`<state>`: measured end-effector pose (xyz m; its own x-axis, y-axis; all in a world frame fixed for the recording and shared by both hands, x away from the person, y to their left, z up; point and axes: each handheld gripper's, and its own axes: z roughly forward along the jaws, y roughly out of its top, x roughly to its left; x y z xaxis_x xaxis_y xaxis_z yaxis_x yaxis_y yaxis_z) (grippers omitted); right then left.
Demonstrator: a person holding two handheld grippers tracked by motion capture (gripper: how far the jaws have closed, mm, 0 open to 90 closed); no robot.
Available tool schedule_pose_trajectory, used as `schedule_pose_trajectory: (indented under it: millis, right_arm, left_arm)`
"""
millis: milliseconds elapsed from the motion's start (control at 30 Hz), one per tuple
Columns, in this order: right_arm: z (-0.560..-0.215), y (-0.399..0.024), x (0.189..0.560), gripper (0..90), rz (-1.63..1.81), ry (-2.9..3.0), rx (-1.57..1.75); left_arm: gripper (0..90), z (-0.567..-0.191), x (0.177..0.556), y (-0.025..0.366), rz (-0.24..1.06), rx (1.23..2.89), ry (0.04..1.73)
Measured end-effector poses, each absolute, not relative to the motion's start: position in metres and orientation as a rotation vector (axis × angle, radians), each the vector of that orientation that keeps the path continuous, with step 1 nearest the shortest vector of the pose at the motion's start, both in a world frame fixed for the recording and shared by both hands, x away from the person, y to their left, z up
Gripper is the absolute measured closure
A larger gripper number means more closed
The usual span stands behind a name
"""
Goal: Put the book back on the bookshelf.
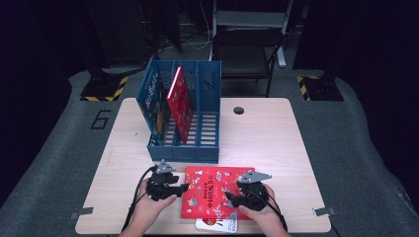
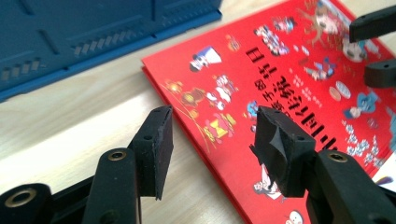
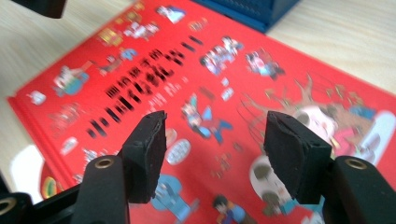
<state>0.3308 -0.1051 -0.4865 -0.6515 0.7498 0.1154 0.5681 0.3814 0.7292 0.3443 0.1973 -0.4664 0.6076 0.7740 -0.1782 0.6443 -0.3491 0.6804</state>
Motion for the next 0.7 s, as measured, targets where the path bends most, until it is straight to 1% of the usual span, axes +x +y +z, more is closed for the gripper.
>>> schedule_pose_trajectory:
  millis: [133, 200, 333, 400, 533, 600, 667, 700]
  right_arm:
    - [-0.497, -0.109, 0.327, 39.1, 1.074, 2.38, 1.131]
    - [-0.497, -0.109, 0.326, 38.9, 1.068, 2.368, 1.123]
    - [-0.498, -0.111, 0.327, 37.5, 1.056, 2.369, 1.097]
    - [-0.498, -0.113, 0.325, 37.5, 1.03, 2.372, 1.081]
    - [-0.498, -0.116, 0.322, 35.0, 1.014, 2.386, 1.063]
    - [-0.496, -0.119, 0.321, 34.5, 0.996, 2.398, 1.069]
    - [-0.496, -0.121, 0.32, 33.7, 0.984, 2.407, 1.057]
    - [-0.496, -0.122, 0.318, 33.4, 0.984, 2.41, 1.065]
  left_arm:
    - [47.5, -0.472, 0.343, 0.193, 0.228, 2.119, 1.054]
    - [47.4, -0.474, 0.342, 0.19, 0.215, 2.125, 1.023]
    - [45.7, -0.48, 0.342, 0.184, 0.241, 2.161, 0.947]
    - [45.1, -0.482, 0.34, 0.18, 0.233, 2.183, 0.915]
    - [41.5, -0.49, 0.338, 0.168, 0.244, 2.229, 0.844]
    - [38.4, -0.492, 0.336, 0.165, 0.258, 2.244, 0.835]
    - [37.6, -0.492, 0.336, 0.162, 0.275, 2.25, 0.844]
    - [34.9, -0.491, 0.336, 0.162, 0.257, 2.255, 0.846]
